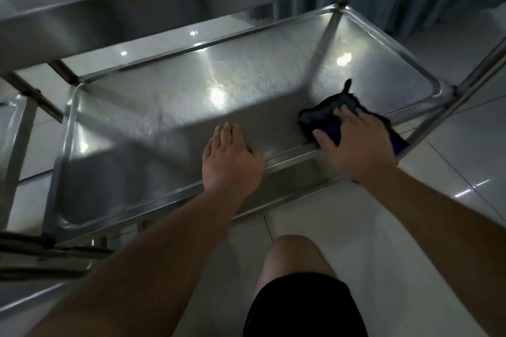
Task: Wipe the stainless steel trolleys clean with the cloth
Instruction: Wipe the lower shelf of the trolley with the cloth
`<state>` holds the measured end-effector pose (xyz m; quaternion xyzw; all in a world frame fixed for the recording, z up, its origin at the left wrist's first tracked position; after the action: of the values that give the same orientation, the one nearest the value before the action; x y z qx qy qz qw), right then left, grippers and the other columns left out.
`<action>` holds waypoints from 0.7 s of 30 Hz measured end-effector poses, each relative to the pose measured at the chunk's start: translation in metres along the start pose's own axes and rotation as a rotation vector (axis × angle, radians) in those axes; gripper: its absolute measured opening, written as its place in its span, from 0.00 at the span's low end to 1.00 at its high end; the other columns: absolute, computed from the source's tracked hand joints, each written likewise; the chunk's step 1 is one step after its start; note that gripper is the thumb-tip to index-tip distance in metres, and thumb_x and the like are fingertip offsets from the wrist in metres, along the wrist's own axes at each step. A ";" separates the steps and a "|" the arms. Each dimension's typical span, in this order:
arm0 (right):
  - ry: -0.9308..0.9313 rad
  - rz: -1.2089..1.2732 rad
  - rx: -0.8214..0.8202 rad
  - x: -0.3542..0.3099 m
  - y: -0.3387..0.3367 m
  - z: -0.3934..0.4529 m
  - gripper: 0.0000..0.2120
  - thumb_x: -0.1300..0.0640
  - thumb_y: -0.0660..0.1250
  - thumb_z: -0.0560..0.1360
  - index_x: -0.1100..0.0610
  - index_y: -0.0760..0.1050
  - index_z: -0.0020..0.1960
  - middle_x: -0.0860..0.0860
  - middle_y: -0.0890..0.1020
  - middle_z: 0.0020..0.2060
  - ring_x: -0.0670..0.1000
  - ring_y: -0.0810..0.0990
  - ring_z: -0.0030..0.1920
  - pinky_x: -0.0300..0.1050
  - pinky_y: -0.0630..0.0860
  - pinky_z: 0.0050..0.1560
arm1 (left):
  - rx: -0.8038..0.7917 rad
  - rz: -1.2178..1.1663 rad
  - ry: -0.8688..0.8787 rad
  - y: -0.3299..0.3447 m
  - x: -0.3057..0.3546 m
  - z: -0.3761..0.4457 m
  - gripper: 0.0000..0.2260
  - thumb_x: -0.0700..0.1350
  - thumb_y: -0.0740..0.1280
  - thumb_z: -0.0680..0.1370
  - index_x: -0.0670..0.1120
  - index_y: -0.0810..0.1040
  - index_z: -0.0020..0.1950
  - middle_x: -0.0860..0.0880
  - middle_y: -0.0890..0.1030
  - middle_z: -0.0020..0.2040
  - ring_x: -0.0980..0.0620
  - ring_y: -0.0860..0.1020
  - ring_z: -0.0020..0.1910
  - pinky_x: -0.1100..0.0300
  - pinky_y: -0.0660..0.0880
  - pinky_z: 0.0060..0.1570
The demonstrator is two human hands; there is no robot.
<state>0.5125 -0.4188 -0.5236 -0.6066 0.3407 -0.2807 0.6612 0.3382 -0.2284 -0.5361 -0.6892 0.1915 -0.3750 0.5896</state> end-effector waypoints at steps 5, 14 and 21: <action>-0.133 0.078 0.000 -0.074 0.010 -0.037 0.39 0.31 0.46 0.79 0.55 0.66 0.80 0.52 0.68 0.79 0.56 0.64 0.79 0.55 0.58 0.79 | -0.164 -0.052 0.074 -0.023 -0.013 0.011 0.25 0.52 0.57 0.84 0.48 0.64 0.81 0.47 0.62 0.83 0.44 0.59 0.82 0.46 0.59 0.77; -0.367 0.134 -0.032 -0.210 0.030 -0.083 0.33 0.34 0.48 0.84 0.51 0.66 0.80 0.47 0.67 0.80 0.52 0.61 0.81 0.52 0.55 0.80 | 0.028 -0.057 -0.097 -0.067 -0.141 -0.046 0.16 0.53 0.54 0.86 0.49 0.73 0.69 0.46 0.73 0.72 0.42 0.70 0.73 0.45 0.67 0.69; -0.542 0.172 -0.010 -0.301 0.034 -0.110 0.27 0.40 0.54 0.85 0.54 0.73 0.76 0.50 0.74 0.75 0.56 0.70 0.76 0.53 0.63 0.75 | 0.036 -0.133 -0.230 -0.099 -0.203 -0.081 0.21 0.58 0.51 0.86 0.51 0.71 0.74 0.46 0.71 0.76 0.43 0.68 0.76 0.44 0.65 0.71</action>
<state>0.2409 -0.2462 -0.5280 -0.6316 0.2033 -0.0496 0.7465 0.1295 -0.1161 -0.4991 -0.7281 0.0695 -0.3352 0.5939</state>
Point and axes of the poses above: each hand's wrist, its own z-axis towards the middle knuckle, its own y-axis out of the palm, x = y × z, the point moved 4 cm from there along z, towards the middle knuckle
